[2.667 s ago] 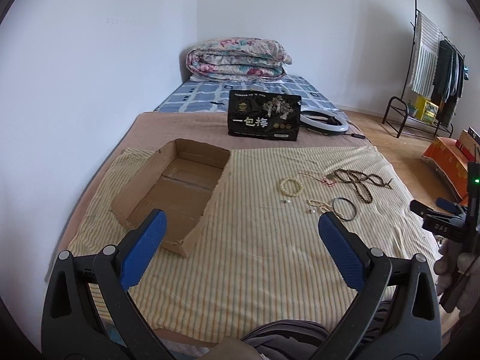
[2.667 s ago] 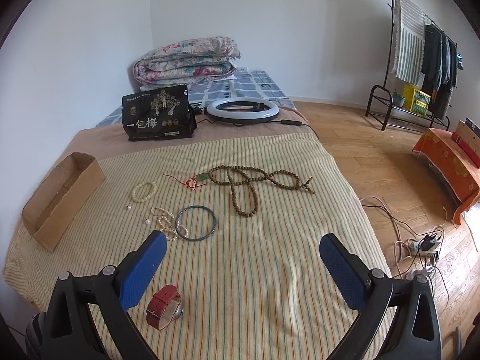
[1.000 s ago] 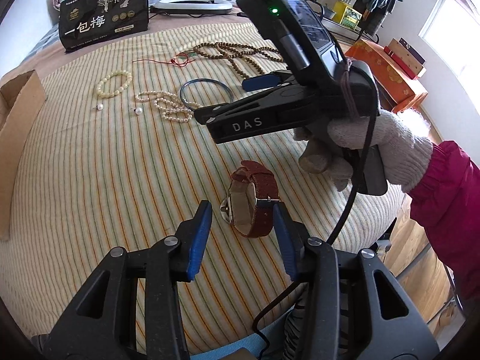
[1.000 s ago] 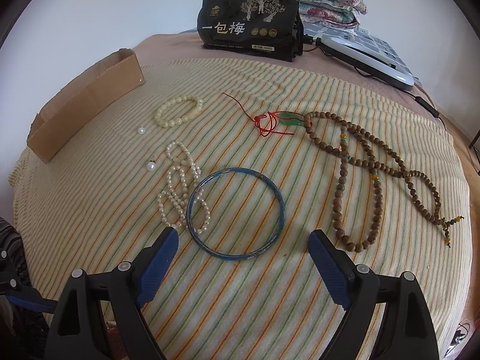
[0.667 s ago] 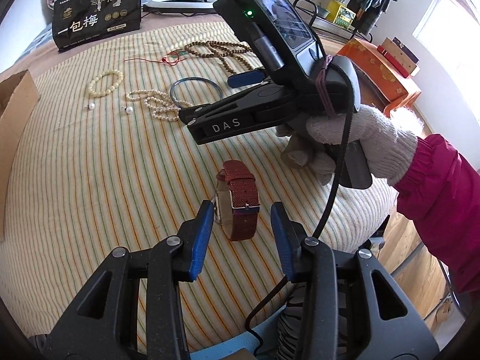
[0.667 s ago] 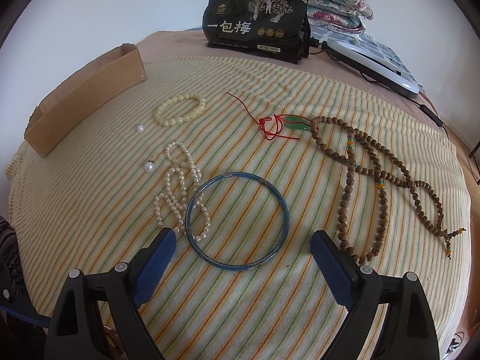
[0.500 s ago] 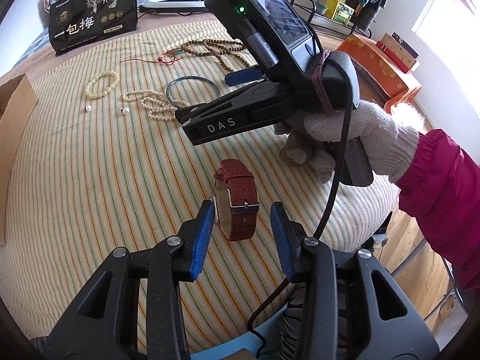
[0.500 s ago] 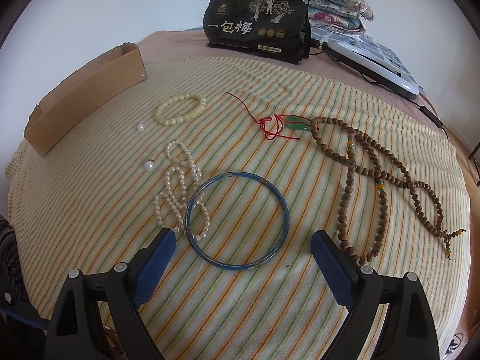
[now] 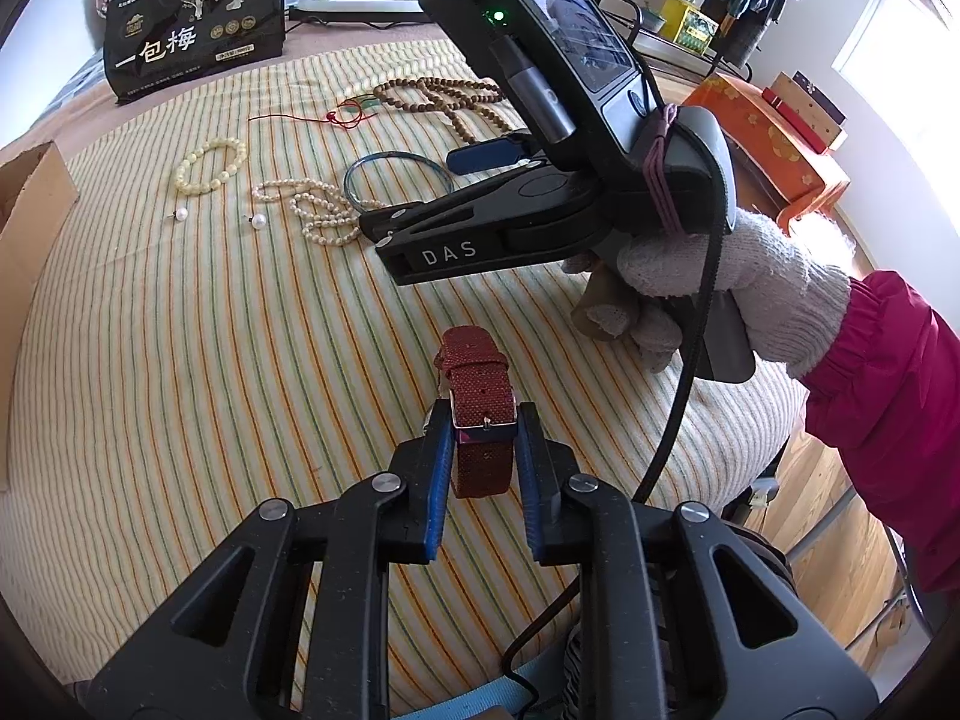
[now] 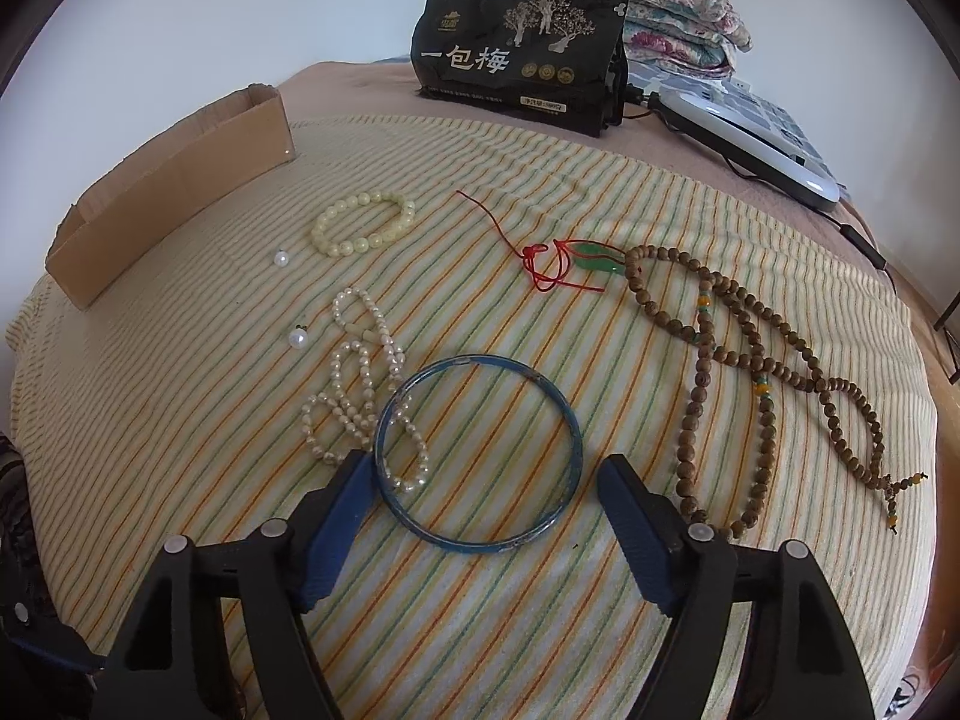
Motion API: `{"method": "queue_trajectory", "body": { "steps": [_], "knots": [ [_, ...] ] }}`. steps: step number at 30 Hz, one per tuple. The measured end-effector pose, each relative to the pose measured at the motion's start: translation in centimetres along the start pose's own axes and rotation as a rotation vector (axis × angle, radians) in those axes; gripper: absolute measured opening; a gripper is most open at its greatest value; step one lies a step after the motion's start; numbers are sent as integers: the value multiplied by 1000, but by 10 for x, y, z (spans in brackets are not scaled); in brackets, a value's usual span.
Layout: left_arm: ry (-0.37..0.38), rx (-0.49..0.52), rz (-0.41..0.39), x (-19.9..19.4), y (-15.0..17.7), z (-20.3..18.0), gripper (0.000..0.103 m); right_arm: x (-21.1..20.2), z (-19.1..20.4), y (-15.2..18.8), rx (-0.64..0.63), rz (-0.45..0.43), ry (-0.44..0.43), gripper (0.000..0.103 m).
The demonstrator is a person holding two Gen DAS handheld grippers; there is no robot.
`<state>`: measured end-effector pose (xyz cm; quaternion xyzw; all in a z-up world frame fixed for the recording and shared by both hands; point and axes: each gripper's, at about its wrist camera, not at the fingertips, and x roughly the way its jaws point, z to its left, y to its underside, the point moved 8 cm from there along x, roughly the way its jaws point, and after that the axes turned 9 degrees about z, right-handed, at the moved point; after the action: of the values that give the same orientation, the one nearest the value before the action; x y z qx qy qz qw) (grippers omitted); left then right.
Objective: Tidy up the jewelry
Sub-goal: 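Lift the watch with the left tool while the right tool closes on the blue bangle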
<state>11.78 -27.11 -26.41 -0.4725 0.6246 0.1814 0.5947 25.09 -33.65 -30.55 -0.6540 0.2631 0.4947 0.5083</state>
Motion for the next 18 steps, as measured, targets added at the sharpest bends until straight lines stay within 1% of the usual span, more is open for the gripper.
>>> {"method": "queue_trajectory", "body": {
  "steps": [2,9,18],
  "knots": [
    [-7,-4,-6,-1,-1,1,19,-1,0,1,1,-1,-1,72],
    [-33,-28,-20,-3,-3,8,19,-2,-1,2,9,-4,-1,72],
    [-53,-14,-29,-3,-4,8,19,-4,-3,3,19,-4,5,72]
  ]
}}
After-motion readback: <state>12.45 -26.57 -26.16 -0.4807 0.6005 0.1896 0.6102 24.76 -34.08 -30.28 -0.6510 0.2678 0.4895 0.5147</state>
